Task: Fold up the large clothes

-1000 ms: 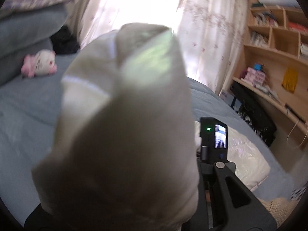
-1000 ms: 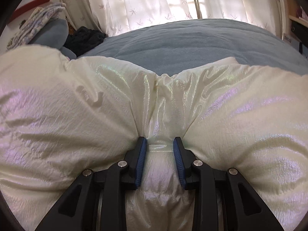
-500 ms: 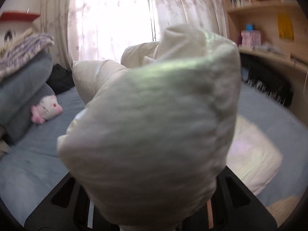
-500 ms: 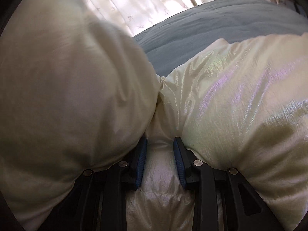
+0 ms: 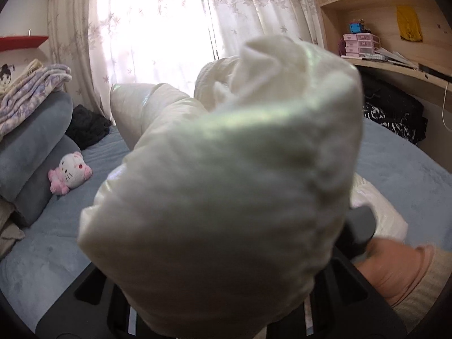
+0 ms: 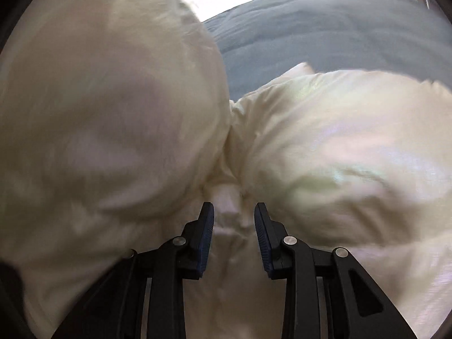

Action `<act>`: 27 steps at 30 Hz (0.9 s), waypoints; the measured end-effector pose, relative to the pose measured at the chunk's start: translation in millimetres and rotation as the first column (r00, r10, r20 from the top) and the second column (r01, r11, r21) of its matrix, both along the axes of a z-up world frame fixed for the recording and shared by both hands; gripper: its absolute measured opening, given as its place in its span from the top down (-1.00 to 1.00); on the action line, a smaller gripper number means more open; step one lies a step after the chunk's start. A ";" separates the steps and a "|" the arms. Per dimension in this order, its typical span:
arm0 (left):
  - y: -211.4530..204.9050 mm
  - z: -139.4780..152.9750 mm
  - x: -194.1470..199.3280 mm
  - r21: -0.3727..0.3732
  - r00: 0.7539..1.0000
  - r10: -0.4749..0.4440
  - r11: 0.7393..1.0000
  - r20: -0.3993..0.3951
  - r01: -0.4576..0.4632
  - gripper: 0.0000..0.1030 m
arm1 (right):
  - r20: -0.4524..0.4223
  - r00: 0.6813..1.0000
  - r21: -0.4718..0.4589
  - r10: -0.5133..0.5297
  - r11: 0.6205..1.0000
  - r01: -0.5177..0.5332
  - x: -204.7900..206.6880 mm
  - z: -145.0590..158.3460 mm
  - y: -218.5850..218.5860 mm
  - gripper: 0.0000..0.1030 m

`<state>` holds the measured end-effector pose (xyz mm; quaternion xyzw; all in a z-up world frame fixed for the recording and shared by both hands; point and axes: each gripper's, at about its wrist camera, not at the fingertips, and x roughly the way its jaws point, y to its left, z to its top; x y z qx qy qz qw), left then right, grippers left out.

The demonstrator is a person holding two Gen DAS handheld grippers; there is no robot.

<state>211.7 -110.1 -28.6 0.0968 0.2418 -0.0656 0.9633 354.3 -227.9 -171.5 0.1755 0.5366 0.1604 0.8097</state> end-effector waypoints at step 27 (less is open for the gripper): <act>-127.7 -42.0 8.3 0.327 0.983 -0.154 0.928 -0.096 0.178 0.50 | 0.108 0.887 -0.074 -0.448 0.886 0.457 -138.8 89.0 -288.8 0.00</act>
